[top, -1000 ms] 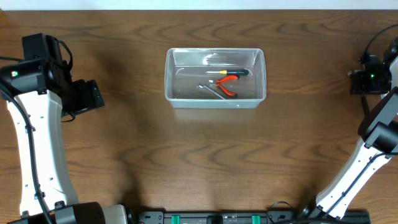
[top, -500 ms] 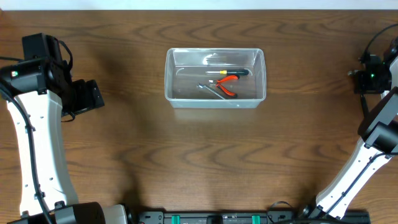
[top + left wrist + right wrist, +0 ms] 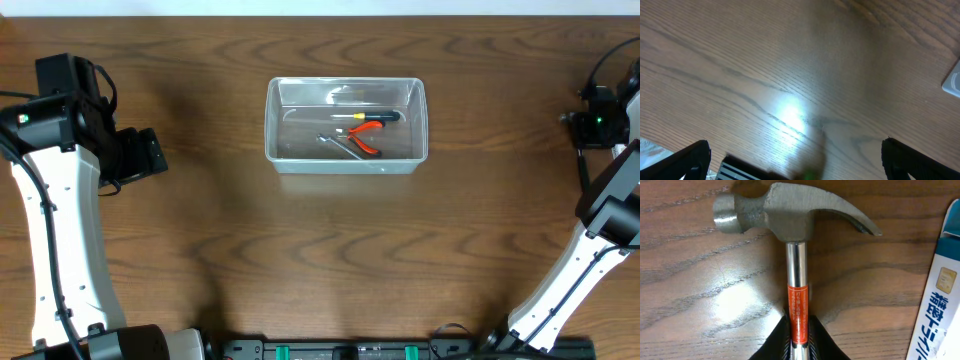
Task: Pack container
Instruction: 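Close the right gripper on the hammer handle below the head, then lift the hammer and carry it left over the container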
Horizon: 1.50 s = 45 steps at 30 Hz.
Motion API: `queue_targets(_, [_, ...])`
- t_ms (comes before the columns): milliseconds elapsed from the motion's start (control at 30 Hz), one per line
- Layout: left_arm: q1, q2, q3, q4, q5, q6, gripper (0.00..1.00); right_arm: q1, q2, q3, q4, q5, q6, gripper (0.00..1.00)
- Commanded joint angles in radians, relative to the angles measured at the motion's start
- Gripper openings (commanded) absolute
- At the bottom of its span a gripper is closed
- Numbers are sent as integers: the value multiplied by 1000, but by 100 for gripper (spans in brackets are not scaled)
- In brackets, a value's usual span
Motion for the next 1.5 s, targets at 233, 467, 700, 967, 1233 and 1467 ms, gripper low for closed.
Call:
queue_targets(233, [4,-10,22,-3,-2,-6,98,32,32,18,15,-4,44,1])
queue_targets(467, [4,-10,22,-3,-1,-6,98,43,31,56,0,-42,66,1])
queue_targets(700, [4,-10,22,-3,-2,-6,98,97,31,271,-111,-79,65,1])
queue_targets(967, [4,-10,22,-3,-1,-6,98,224,31,599,-309,-79,26,1])
queue_targets(1233, [4,-10,22,-3,-1,-6,98,455,27,863,-525,-100,-132,1])
queue_targets(1467, [4,-10,22,-3,-1,-6,98,689,11,877,-539,-134,-218,1])
